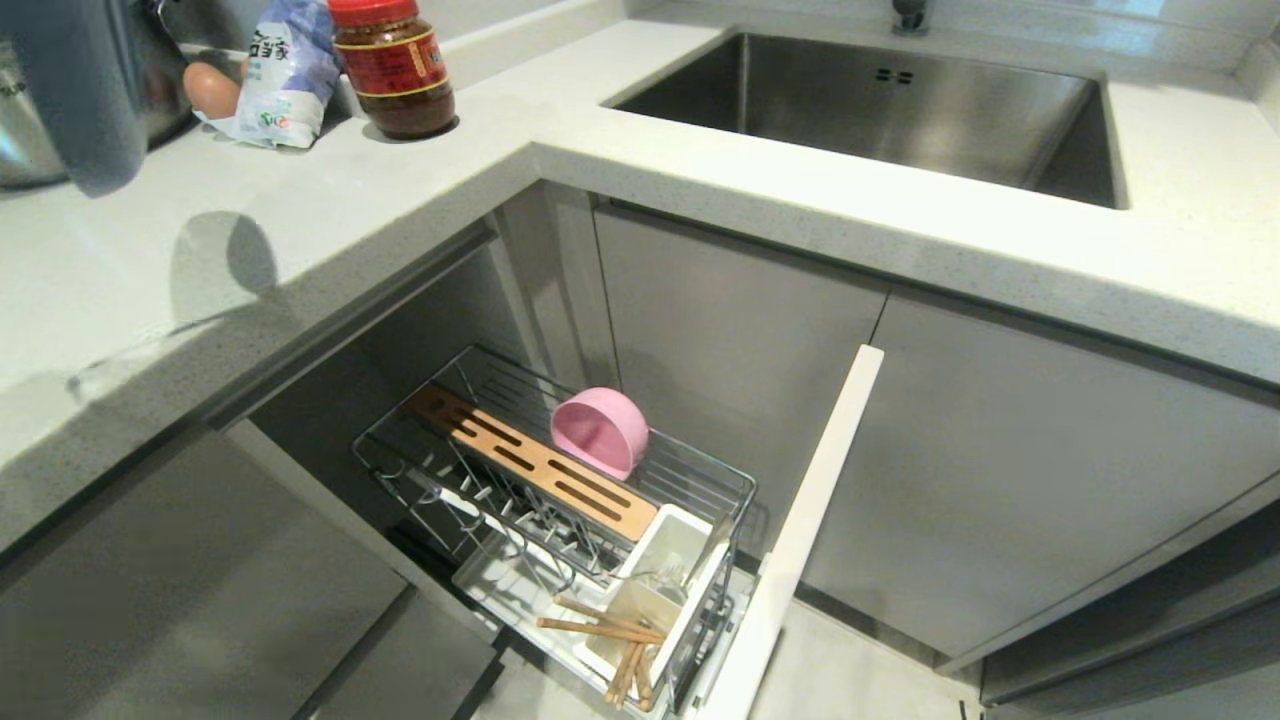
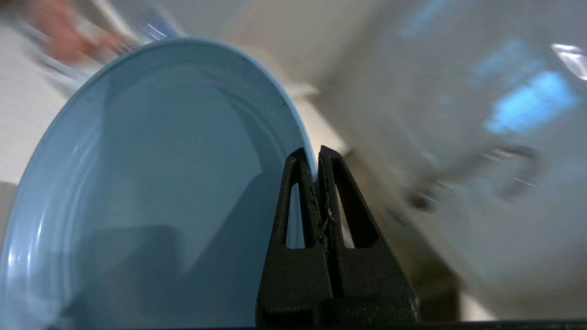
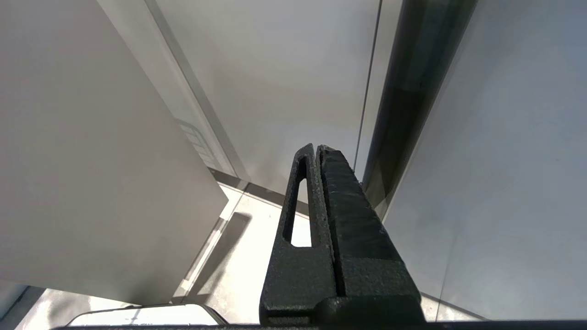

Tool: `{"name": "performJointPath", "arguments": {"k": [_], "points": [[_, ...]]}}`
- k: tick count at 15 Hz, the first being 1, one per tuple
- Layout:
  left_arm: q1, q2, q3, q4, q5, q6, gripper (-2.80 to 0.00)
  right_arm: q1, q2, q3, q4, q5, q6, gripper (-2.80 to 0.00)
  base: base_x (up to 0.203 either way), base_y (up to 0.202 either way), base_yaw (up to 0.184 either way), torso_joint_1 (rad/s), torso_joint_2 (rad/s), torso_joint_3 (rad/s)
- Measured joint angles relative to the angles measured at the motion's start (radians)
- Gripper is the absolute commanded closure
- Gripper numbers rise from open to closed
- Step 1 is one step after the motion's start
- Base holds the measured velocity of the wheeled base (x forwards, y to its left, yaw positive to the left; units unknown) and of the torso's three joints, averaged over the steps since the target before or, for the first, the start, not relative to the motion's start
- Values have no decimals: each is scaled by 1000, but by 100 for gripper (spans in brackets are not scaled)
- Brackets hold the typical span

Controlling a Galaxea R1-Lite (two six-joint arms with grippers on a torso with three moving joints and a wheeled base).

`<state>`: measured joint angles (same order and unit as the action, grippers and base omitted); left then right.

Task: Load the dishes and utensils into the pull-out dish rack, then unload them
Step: Pick up the plate and place it in the cupboard

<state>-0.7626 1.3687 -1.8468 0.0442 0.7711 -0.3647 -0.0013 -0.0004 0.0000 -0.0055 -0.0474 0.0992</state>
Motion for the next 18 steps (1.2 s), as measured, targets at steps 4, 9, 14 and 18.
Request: {"name": "performJointPath", "arguments": {"k": [4, 9, 14, 18], "points": [[-192, 6, 61, -22, 4, -76, 0, 0, 0, 0, 0, 0, 0, 0, 0, 0, 0, 0, 0, 0], [-325, 65, 162, -24, 2, -241, 0, 0, 0, 0, 0, 0, 0, 0, 0, 0, 0, 0, 0, 0], [-344, 133, 271, -156, 18, -365, 0, 0, 0, 0, 0, 0, 0, 0, 0, 0, 0, 0, 0, 0], [-341, 154, 430, -328, 70, -395, 0, 0, 0, 0, 0, 0, 0, 0, 0, 0, 0, 0, 0, 0]]}}
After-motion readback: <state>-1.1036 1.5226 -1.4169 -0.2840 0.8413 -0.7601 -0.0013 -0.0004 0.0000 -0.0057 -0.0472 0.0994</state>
